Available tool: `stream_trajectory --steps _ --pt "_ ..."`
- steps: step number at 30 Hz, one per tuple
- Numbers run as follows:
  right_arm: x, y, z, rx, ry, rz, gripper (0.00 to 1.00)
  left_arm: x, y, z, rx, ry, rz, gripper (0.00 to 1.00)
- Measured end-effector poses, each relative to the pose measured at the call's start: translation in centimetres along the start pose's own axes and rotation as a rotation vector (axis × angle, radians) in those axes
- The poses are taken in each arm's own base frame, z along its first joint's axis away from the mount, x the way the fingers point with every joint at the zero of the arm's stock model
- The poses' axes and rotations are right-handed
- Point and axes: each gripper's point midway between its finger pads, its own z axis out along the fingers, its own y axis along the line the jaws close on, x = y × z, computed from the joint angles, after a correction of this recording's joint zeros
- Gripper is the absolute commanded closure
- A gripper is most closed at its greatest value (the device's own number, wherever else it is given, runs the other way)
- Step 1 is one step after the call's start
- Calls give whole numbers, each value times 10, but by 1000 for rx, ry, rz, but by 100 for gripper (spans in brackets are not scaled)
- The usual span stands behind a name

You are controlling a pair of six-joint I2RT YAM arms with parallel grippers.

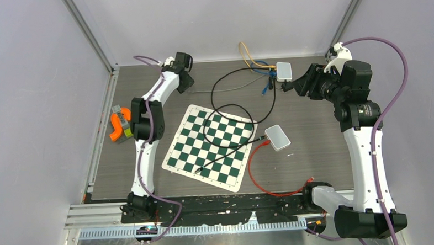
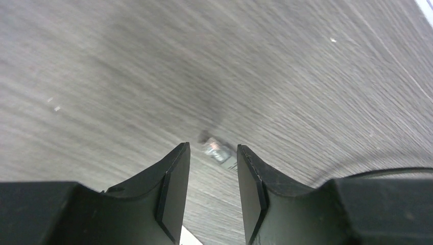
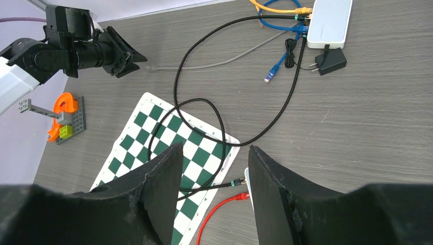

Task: Insert the plug into the switch port
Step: Pick up the connector from the center of the board.

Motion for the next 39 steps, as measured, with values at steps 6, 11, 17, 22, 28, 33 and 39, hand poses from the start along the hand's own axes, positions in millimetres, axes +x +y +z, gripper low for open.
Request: stream_trajectory --steps 6,11,17,22,28,33,39 --pt "0 1 0 -3 0 0 43 0 18 -12 -88 -16 -117 57" --pt "0 1 0 -3 1 1 43 -7 10 -20 -75 -33 -225 54" --pt "0 1 0 -3 0 0 43 1 1 -27 -75 12 -357 54" --pt "0 0 0 -3 0 0 43 11 -1 -27 -90 51 -444 55" --pt "0 0 0 -2 0 -1 44 26 1 -11 -132 88 -522 56" --pt "0 0 0 -2 1 0 44 36 4 0 -175 115 -576 59" --pt "0 0 0 -2 1 0 44 31 -5 -3 -177 131 -660 65"
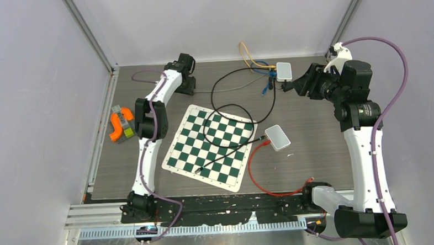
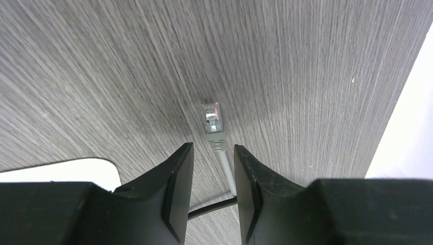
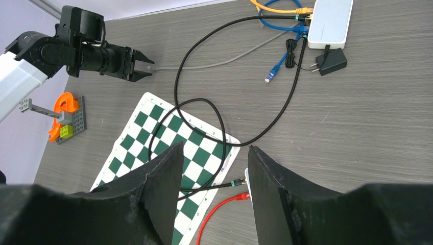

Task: Insert the plug into the switch port
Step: Pick up the connector from the center of the board.

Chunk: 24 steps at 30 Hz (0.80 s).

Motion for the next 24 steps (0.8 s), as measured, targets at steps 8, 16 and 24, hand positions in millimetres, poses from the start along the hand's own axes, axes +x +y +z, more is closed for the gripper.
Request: stream_trajectory --steps 8,16,24 --pt "-9 4 -3 -7 -21 -8 44 4 4 2 -32 22 -54 68" --pt "-12 6 -7 -10 -32 -13 44 3 4 5 -47 24 -113 71" --pt "-23 18 -25 -31 -82 -34 44 2 -5 13 -19 24 -141 75"
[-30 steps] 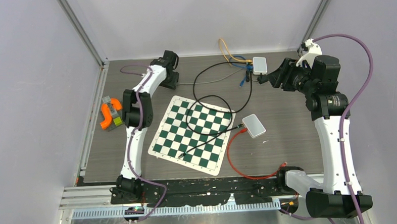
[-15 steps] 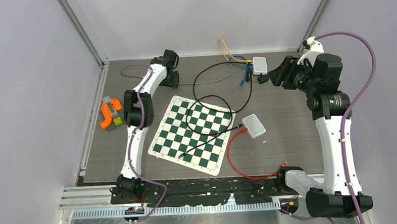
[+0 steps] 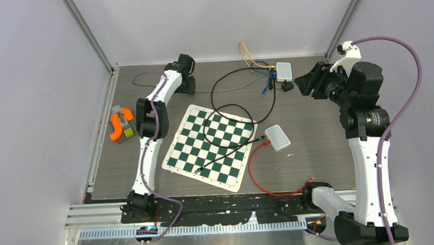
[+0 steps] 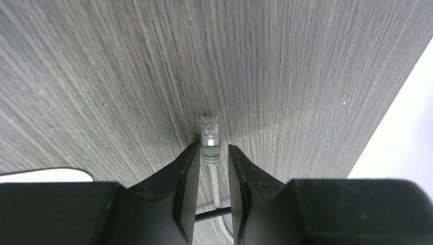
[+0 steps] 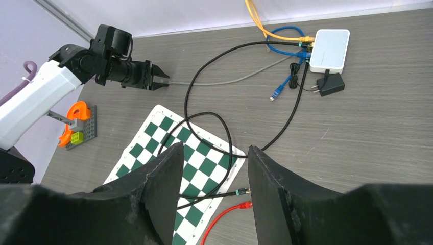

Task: Insert the plug into the switch port
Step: Pick up the connector from the center of the board.

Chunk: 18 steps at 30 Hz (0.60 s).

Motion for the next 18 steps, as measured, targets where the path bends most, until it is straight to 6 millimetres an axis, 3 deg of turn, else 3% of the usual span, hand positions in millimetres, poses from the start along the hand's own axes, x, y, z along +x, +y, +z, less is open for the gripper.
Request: stream_trajectory --steps 3,6,14,18 --pt "-4 4 -6 -4 -15 -6 44 -1 -4 1 16 1 0 92" --pt "-5 5 -9 -6 -21 -9 44 0 -5 3 24 6 10 100" --pt "-14 12 -16 -18 -44 -20 44 -4 10 3 3 45 3 100" --pt "-15 14 -21 -21 -53 -24 44 -21 15 1 -9 21 14 100"
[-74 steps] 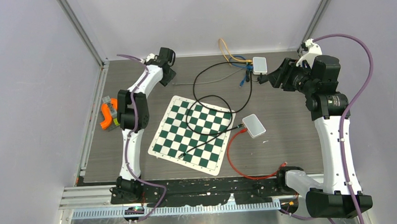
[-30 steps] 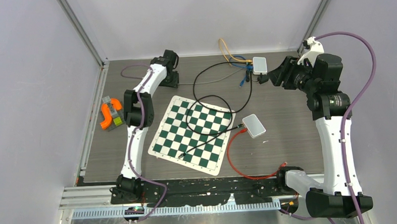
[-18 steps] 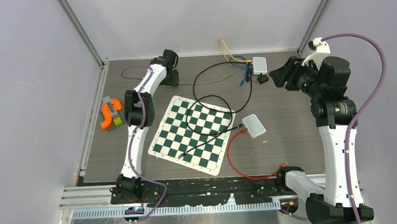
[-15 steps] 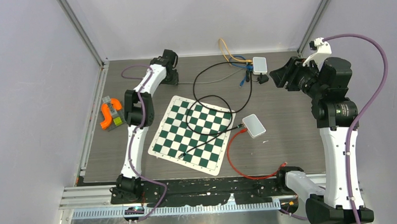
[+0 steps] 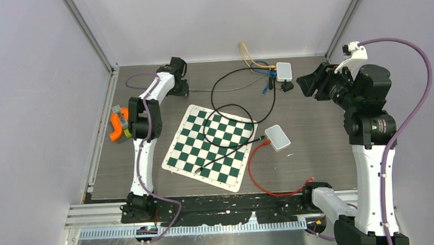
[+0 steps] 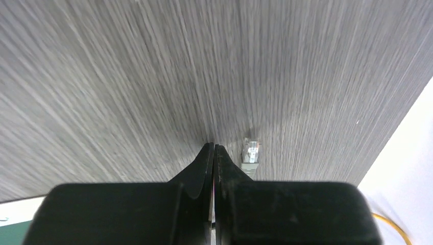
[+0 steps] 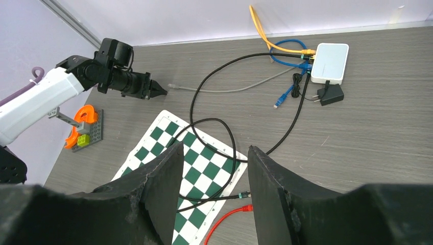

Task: Insert the plug into the switch port
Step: Pick up the connector from the center of the board.

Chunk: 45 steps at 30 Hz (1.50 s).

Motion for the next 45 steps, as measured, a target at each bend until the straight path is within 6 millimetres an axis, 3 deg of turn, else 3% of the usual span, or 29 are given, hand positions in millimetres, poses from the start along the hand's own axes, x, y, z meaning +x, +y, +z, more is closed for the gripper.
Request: stream_trajectory --steps 3,7,12,13,15,16,20,25,30,33,35,38,40,42,45 --pt "0 1 -3 -1 -2 -1 44 -16 0 -6 11 -38 40 100" --pt "1 1 0 -8 -10 0 44 -25 -24 -25 150 -58 166 79" --pt "14 -8 21 -5 37 32 43 -17 -59 -75 429 -71 410 68" --pt "15 -10 28 -6 41 35 43 -12 -67 -88 495 -65 457 52" --pt "19 -16 46 -1 60 42 43 -1 -78 -113 624 -48 549 4" --pt "23 -18 55 2 73 44 44 5 -81 -125 687 -42 594 1" --pt "44 -26 101 20 144 50 44 22 -78 -158 840 -28 728 1" --pt "78 -43 170 75 215 37 29 36 -70 -184 910 -72 907 0" --pt "101 -99 233 241 276 -92 10 47 -33 -218 918 -229 1098 0" --pt "106 -128 268 313 308 -188 4 58 -23 -251 1026 -283 1123 0" --pt "110 -147 289 352 338 -255 3 59 -28 -265 1117 -267 1080 0" --pt "120 -171 312 380 392 -313 4 52 -55 -267 1270 -162 951 0" --pt "123 -183 328 382 419 -336 7 50 -73 -250 1350 -63 864 0" --pt "127 -193 340 386 438 -352 8 49 -83 -209 1353 48 798 0" --pt "136 -211 348 394 478 -371 9 57 -66 -143 1241 186 748 0"
